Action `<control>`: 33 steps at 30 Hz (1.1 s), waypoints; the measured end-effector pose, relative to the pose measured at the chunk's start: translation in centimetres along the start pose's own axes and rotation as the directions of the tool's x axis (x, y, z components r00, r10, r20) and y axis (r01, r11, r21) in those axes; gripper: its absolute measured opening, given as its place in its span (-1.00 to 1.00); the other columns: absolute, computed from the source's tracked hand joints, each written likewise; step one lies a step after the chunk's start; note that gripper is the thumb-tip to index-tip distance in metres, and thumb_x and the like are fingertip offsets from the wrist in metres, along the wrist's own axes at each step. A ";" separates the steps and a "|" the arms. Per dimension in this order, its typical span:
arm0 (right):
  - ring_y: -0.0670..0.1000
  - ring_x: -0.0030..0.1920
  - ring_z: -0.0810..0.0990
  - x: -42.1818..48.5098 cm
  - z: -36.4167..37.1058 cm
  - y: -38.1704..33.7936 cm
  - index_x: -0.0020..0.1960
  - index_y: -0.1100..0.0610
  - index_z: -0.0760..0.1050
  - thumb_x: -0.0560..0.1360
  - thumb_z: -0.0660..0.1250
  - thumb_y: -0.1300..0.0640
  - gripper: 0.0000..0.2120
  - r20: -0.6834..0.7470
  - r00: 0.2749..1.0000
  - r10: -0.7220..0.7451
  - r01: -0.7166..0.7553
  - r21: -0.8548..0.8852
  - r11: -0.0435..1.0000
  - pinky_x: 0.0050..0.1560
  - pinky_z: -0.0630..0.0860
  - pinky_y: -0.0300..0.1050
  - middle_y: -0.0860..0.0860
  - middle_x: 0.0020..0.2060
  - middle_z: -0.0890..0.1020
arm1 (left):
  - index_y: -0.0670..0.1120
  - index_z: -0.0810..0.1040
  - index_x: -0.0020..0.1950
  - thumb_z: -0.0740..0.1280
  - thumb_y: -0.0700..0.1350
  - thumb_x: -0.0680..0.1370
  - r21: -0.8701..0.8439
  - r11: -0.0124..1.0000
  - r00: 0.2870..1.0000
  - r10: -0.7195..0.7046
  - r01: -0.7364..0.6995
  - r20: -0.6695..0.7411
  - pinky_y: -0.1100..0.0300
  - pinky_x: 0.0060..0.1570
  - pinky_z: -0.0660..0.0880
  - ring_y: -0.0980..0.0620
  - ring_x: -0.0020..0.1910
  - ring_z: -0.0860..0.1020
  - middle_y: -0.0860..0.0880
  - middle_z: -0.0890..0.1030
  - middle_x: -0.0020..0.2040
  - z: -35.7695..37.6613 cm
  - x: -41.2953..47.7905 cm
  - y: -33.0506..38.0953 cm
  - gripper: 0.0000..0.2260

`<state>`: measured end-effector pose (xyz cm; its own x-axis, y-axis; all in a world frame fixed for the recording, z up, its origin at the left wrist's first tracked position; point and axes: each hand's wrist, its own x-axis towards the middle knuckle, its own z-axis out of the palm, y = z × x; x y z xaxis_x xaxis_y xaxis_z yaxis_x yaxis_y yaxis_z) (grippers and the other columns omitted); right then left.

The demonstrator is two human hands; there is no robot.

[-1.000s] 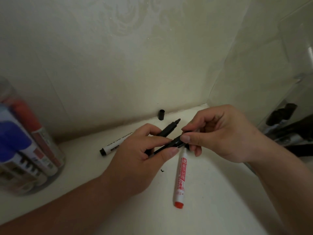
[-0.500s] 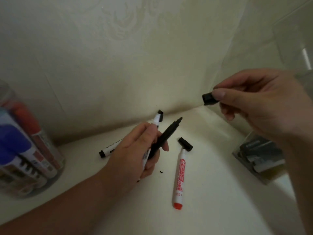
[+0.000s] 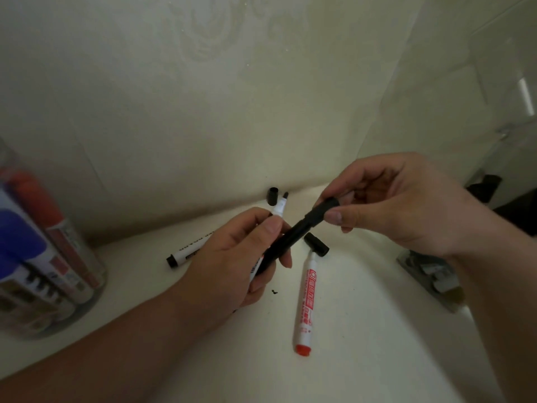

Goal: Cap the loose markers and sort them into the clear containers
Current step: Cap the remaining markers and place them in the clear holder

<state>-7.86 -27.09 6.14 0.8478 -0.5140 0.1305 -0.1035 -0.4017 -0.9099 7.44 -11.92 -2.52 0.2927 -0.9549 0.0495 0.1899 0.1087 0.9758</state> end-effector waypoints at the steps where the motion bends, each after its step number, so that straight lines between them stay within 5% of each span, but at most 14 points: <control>1: 0.08 -0.32 0.64 -0.1 0.2 -0.1 -0.10 0.29 0.64 0.20 0.51 0.22 -0.71 0.012 1.000 0.004 -0.004 -0.025 1.000 -0.17 0.62 -0.08 0.13 -0.32 0.68 | -0.10 0.55 -0.03 0.28 0.03 0.57 0.019 1.000 1.000 -0.001 0.002 -0.015 0.25 -0.56 0.17 0.01 -0.53 0.23 -0.16 0.56 -0.23 0.1 0.0 -0.1 -0.79; 3: 0.13 -0.29 0.66 -0.2 0.5 -0.3 -0.10 0.27 0.66 0.20 0.50 0.19 -0.70 0.009 1.000 0.008 -0.008 -0.072 0.997 -0.09 0.63 0.05 0.15 -0.31 0.69 | 0.01 0.60 -0.11 0.43 -0.05 0.55 0.079 0.997 0.996 0.009 -0.002 -0.088 0.24 -0.55 0.19 0.05 -0.55 0.26 -0.12 0.55 -0.30 0.4 0.1 -0.3 -0.93; 8: 0.29 -0.24 0.67 -0.7 0.5 -0.9 -0.13 0.19 0.69 0.24 0.53 0.20 -0.80 0.002 1.000 -0.006 0.006 -0.168 0.986 -0.10 0.60 0.28 0.21 -0.27 0.71 | 0.14 0.67 -0.18 0.52 0.17 0.31 0.188 0.982 0.985 0.041 -0.010 -0.165 0.27 -0.50 0.28 0.12 -0.56 0.34 -0.01 0.57 -0.40 0.7 0.2 -0.3 -0.83; 14: 0.14 -0.32 0.70 -1.0 0.7 -0.9 -0.13 0.26 0.66 0.30 0.53 0.30 -0.85 0.079 0.997 0.009 0.002 -0.141 0.990 -0.22 0.65 -0.14 0.22 -0.30 0.70 | 0.23 0.72 -0.10 0.40 0.24 0.30 0.317 0.948 0.990 0.061 -0.019 -0.125 0.31 -0.45 0.32 0.12 -0.49 0.36 0.06 0.46 -0.47 0.7 -0.2 0.1 -0.75; 20: 0.23 -0.35 0.70 -0.8 1.6 -0.4 -0.13 0.33 0.61 0.24 0.50 0.22 -0.74 0.082 0.996 0.047 -0.044 -0.040 0.998 -0.21 0.67 0.17 0.27 -0.35 0.68 | 0.15 0.74 -0.09 0.42 0.17 0.31 0.309 0.951 0.986 0.075 -0.026 -0.148 0.32 -0.46 0.29 0.13 -0.49 0.31 0.11 0.42 -0.49 0.8 -0.5 0.0 -0.76; 25: 0.18 -0.41 0.67 -0.5 2.2 0.2 -0.16 0.41 0.56 0.21 0.48 0.26 -0.72 0.050 0.996 0.077 -0.081 0.070 0.994 -0.32 0.68 0.04 0.33 -0.39 0.64 | 0.09 0.75 -0.11 0.46 0.10 0.29 0.175 0.985 0.989 0.030 -0.004 -0.145 0.33 -0.47 0.30 0.09 -0.49 0.32 0.00 0.41 -0.48 0.6 -0.3 0.2 -0.77; 33: 0.13 -0.44 0.67 -0.5 2.0 0.1 -0.17 0.37 0.59 0.23 0.50 0.18 -0.71 0.077 0.990 0.116 -0.115 -0.016 0.993 -0.36 0.67 0.00 0.23 -0.42 0.66 | 0.09 0.73 -0.07 0.43 0.12 0.32 0.302 0.953 0.990 0.055 -0.013 -0.131 0.38 -0.44 0.35 0.15 -0.51 0.41 0.02 0.52 -0.48 0.5 -0.2 0.2 -0.75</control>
<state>-7.27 -25.34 5.17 0.8678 -0.4968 -0.0067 -0.2085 -0.3520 -0.9125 6.89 -11.83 -2.23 0.4232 -0.9029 0.0750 -0.1059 0.0330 0.9938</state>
